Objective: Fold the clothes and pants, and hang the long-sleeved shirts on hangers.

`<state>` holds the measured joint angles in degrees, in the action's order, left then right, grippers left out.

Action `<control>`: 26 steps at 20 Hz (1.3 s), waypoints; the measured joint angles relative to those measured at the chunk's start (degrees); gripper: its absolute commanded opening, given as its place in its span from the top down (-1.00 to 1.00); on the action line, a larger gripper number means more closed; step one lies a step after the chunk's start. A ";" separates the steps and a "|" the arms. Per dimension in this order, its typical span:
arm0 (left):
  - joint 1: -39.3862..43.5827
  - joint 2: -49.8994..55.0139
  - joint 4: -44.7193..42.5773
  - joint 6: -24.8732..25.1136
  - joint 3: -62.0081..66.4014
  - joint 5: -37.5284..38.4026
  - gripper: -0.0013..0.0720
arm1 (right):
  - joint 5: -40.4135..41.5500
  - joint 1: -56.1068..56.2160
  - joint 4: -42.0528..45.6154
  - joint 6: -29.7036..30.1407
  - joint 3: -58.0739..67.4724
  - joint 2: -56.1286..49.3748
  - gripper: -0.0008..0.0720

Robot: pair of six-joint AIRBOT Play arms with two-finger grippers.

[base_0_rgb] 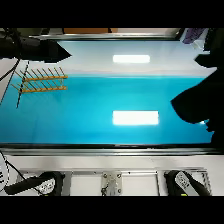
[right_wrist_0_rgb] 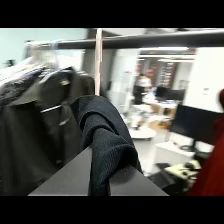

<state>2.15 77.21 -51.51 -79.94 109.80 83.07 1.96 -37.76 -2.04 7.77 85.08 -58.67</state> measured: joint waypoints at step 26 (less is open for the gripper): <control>6.36 0.02 0.04 0.02 0.00 3.93 0.90 | 4.94 -13.09 -2.10 -5.97 15.56 -15.98 0.92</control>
<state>8.51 77.23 -51.46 -79.92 109.80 87.00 6.90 -50.85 -4.14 1.80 100.64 -74.65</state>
